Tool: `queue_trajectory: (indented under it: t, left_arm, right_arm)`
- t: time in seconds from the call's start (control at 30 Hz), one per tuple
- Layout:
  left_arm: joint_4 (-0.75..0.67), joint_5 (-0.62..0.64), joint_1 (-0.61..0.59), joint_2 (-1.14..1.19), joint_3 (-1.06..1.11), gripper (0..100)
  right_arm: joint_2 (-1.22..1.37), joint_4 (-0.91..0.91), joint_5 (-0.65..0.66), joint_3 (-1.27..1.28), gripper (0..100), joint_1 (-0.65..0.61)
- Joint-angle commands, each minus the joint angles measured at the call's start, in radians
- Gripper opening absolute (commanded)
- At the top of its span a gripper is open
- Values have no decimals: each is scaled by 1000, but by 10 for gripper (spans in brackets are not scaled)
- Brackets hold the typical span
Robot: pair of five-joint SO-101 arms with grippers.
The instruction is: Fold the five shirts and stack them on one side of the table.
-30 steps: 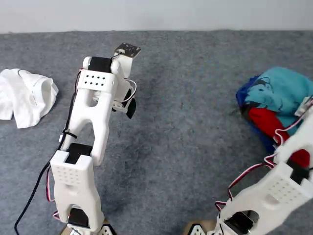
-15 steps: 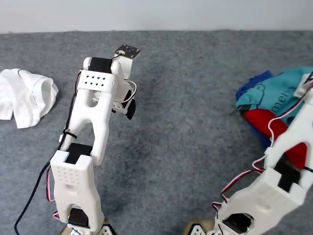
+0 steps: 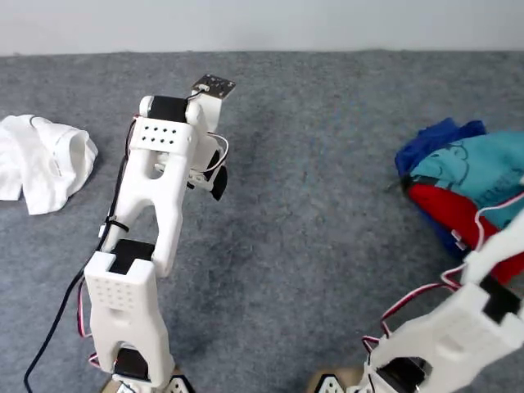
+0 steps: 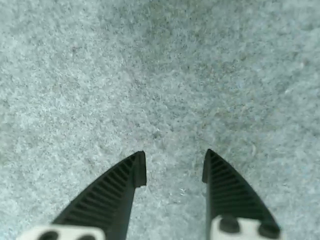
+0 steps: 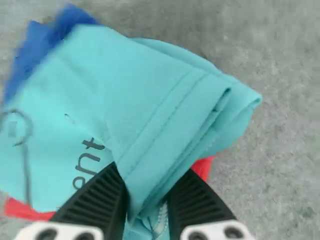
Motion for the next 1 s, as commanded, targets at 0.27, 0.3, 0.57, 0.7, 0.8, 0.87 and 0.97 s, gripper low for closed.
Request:
queue_trajectory:
  t: [0.27,0.3,0.57,0.7,0.8,0.87,0.97]
  left_arm:
    - [20,6,-5,-57,-2,191]
    - [20,5,-5,-57,-2,191]
    - [20,5,-5,-57,-2,191]
    - [20,5,-5,-57,-2,191]
    - [20,5,-5,-57,-2,191]
    - [20,5,-5,-57,-2,191]
    - [20,5,-5,-57,-2,191]
  right_arm:
    - [329,-107,-5,-52,106,42]
    - [329,-102,-5,-52,151,42]
    - [177,128,-3,-129,392,41]
    - [28,265,-5,-196,382,33]
    - [-74,302,-12,-206,382,24]
    - [-125,298,-17,-207,382,-1]
    - [-140,285,-66,-206,382,-84]
